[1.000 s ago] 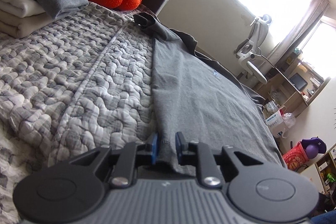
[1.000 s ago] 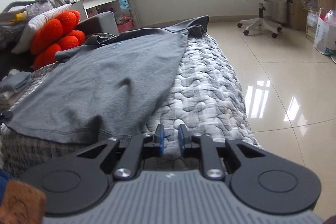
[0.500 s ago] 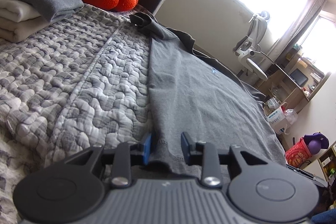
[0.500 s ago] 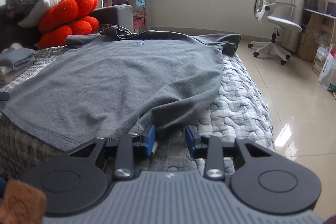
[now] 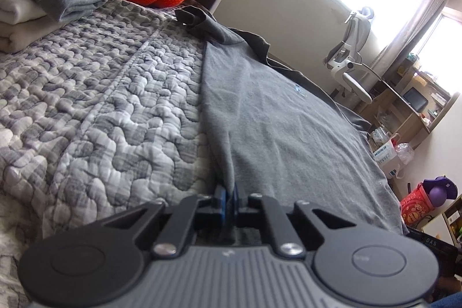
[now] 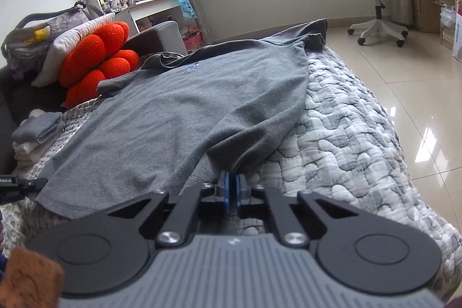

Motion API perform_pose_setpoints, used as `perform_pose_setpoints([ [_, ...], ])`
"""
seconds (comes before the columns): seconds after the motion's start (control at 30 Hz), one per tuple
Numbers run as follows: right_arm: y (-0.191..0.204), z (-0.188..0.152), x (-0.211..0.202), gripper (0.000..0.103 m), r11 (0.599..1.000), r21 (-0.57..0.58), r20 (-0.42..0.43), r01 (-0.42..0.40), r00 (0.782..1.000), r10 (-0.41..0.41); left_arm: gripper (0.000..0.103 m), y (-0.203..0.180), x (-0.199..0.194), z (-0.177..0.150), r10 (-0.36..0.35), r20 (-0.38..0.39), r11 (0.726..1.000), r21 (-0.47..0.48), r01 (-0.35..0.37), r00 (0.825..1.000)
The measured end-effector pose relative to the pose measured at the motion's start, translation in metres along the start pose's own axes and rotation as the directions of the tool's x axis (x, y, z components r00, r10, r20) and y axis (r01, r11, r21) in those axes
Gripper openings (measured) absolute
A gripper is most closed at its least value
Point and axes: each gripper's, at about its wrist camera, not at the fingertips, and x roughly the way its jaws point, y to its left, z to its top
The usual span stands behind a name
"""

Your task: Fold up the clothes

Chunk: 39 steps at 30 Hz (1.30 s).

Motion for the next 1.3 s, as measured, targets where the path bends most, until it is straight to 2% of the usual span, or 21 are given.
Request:
perform_pose_setpoints([
  [0.17,-0.009,0.006,-0.044,0.0,0.999,0.029,0.078,0.021,0.997,-0.023,0.003,0.002,-0.016,0.001,-0.004,0.03,1.0,0.014,0.003,1.0],
  [0.3,-0.014,0.003,-0.052,0.0,0.995,-0.013,0.053,0.095,0.994,-0.094,0.004,0.004,-0.013,0.0,0.01,0.022,1.0,0.021,-0.01,1.0],
  [0.37,-0.017,-0.002,-0.044,0.005,0.996,-0.012,0.007,0.086,0.996,-0.086,0.004,0.008,-0.012,-0.001,0.004,0.018,1.0,0.0,-0.004,1.0],
  [0.4,-0.019,-0.005,-0.04,0.011,0.997,-0.006,-0.015,0.074,0.997,-0.074,0.006,0.009,-0.011,-0.002,-0.002,0.019,1.0,-0.011,0.002,1.0],
  [0.47,-0.024,-0.01,-0.035,0.013,0.999,0.029,-0.037,0.036,0.999,-0.034,0.014,0.011,-0.011,-0.003,-0.014,0.02,1.0,-0.025,0.015,1.0],
  [0.5,-0.026,-0.012,-0.034,0.016,0.999,0.052,-0.04,0.013,0.999,-0.011,0.022,0.011,-0.011,-0.003,-0.021,0.021,0.999,-0.025,0.022,1.0],
  [0.53,-0.028,-0.014,-0.032,0.028,0.996,0.084,-0.037,-0.014,0.999,0.018,0.032,0.011,-0.01,-0.003,-0.036,0.021,0.999,-0.027,0.037,0.999],
  [0.6,-0.033,-0.015,-0.03,0.049,0.986,0.146,-0.017,-0.077,0.997,0.081,0.045,0.009,-0.007,-0.003,-0.068,0.019,0.997,-0.029,0.069,0.998],
  [0.63,-0.035,-0.014,-0.03,0.054,0.979,0.177,-0.008,-0.102,0.994,0.105,0.05,0.006,-0.007,-0.003,-0.072,0.02,0.997,-0.023,0.073,0.997],
  [0.73,-0.037,-0.011,-0.03,0.054,0.966,0.226,0.001,-0.124,0.992,0.127,0.052,0.002,-0.002,-0.002,-0.055,0.018,0.999,0.001,0.055,0.998],
  [0.8,-0.034,-0.011,-0.029,0.052,0.969,0.22,0.003,-0.111,0.994,0.113,0.046,-0.001,0.002,-0.002,-0.041,0.017,0.999,0.017,0.041,0.999],
  [0.87,-0.027,-0.013,-0.029,0.039,0.982,0.18,0.006,-0.063,0.998,0.063,0.028,-0.004,0.006,-0.001,-0.028,0.016,0.999,0.033,0.028,0.999],
  [0.93,-0.02,-0.015,-0.027,0.016,0.99,0.137,0.008,-0.009,1.0,0.008,0.008,-0.004,0.007,-0.002,-0.003,0.02,0.999,0.039,0.003,1.0],
  [0.97,-0.019,-0.016,-0.027,0.011,0.991,0.137,0.007,-0.004,1.0,0.003,0.003,-0.002,0.006,-0.001,0.0,0.02,1.0,0.031,-0.001,1.0],
  [1.0,-0.018,-0.017,-0.026,0.003,0.991,0.137,0.006,0.0,1.0,-0.001,0.003,0.0,0.005,-0.001,0.001,0.019,1.0,0.021,-0.001,1.0],
  [1.03,-0.019,-0.017,-0.029,0.002,0.99,0.14,0.011,0.001,1.0,-0.002,0.002,0.001,0.001,-0.001,0.004,0.023,1.0,0.018,-0.004,1.0],
  [1.1,-0.022,-0.014,-0.04,0.002,0.991,0.131,0.036,-0.003,0.999,-0.002,0.002,0.001,-0.01,0.0,0.003,0.041,1.0,0.02,-0.004,0.999],
  [1.3,-0.03,0.009,-0.091,0.002,0.994,0.103,0.127,-0.021,0.992,0.007,0.002,-0.002,-0.042,0.002,-0.066,0.071,0.998,0.009,0.066,0.995],
])
